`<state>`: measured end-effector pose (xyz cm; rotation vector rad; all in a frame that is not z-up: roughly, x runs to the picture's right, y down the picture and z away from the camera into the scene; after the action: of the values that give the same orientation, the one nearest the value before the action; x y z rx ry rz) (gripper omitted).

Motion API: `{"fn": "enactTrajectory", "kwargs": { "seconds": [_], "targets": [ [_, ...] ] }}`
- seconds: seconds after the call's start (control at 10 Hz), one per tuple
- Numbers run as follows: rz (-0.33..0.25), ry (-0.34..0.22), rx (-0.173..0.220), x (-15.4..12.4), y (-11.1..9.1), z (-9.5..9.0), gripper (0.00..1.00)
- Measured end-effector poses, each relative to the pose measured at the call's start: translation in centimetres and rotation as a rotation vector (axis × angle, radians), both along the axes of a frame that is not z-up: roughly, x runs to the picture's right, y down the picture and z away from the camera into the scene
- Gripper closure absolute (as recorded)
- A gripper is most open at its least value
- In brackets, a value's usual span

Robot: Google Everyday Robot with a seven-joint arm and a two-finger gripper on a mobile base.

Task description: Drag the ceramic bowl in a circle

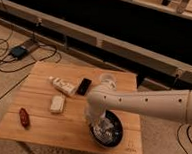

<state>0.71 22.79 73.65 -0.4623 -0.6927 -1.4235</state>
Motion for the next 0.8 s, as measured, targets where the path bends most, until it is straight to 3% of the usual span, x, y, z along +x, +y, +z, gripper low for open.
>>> {"fn": "enactTrajectory", "kwargs": {
  "seconds": [0.2, 0.4, 0.8],
  "targets": [
    [-0.010, 0.024, 0.013, 1.7, -1.1, 1.6, 1.00],
    [-0.045, 0.005, 0.037, 1.2, -3.0, 3.8, 1.00],
    [-0.117, -0.129, 0.065, -5.4, -5.5, 6.5, 1.00]
  ]
}}
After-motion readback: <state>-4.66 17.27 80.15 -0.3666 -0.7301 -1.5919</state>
